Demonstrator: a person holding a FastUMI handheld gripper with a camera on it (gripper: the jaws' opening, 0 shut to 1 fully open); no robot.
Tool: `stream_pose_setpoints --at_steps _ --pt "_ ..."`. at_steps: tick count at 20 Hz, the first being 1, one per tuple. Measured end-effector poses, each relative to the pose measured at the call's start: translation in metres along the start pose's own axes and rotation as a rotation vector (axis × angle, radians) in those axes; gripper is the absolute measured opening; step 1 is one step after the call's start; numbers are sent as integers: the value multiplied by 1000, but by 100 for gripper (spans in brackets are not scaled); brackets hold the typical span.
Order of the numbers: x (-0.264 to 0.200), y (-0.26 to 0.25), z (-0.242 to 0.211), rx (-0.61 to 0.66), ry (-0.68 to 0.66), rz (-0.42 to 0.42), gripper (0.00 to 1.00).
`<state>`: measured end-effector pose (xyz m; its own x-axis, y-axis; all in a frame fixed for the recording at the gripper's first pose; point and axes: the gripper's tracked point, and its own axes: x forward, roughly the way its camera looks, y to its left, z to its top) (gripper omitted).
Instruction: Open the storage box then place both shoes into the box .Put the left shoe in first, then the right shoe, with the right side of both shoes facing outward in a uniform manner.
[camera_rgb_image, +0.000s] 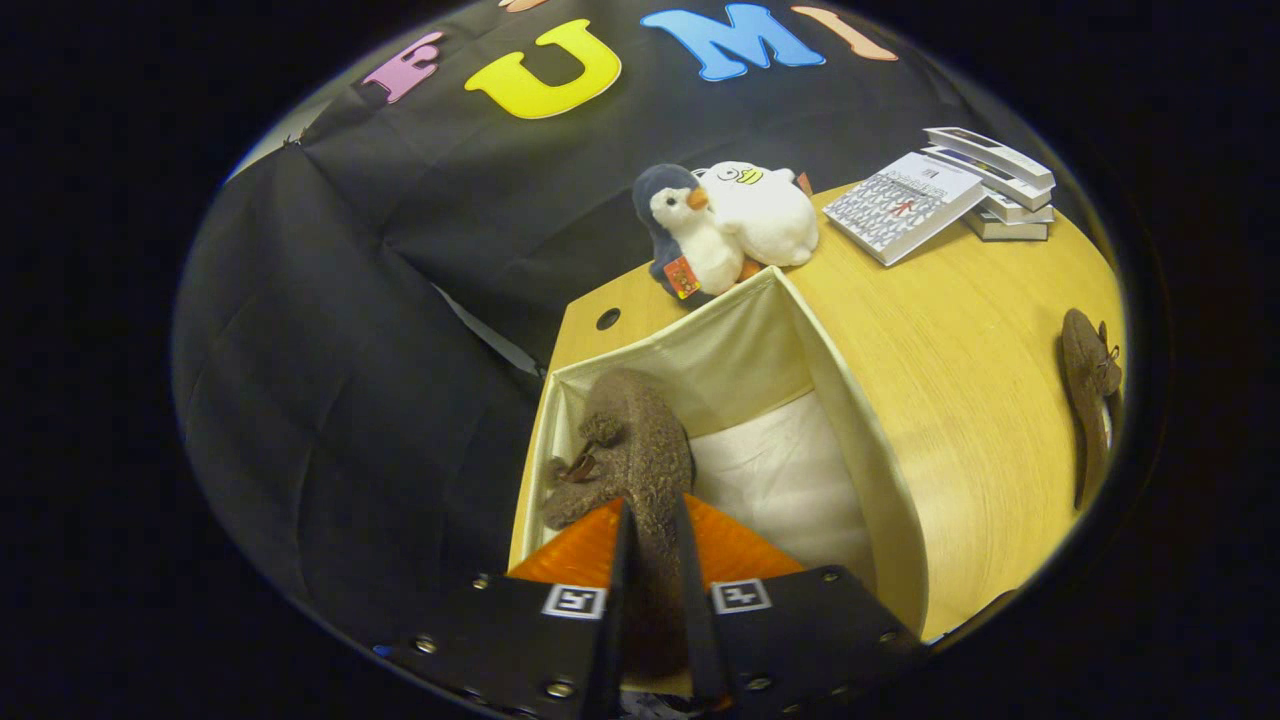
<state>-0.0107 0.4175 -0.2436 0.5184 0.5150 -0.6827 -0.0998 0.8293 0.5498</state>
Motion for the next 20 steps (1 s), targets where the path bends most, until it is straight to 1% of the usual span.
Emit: stream_pose_setpoints --at_steps 3,5,9,11,15,20 --pt "-16 2 15 -116 -43 -5 99" --pt "-31 3 26 -182 -81 6 98" --pt "-69 -12 54 -256 -156 19 98" --pt "-89 -32 68 -286 -197 -9 98" --pt "-121 -75 89 -301 -239 -65 98" --pt "-163 -149 108 -298 -258 -153 98"
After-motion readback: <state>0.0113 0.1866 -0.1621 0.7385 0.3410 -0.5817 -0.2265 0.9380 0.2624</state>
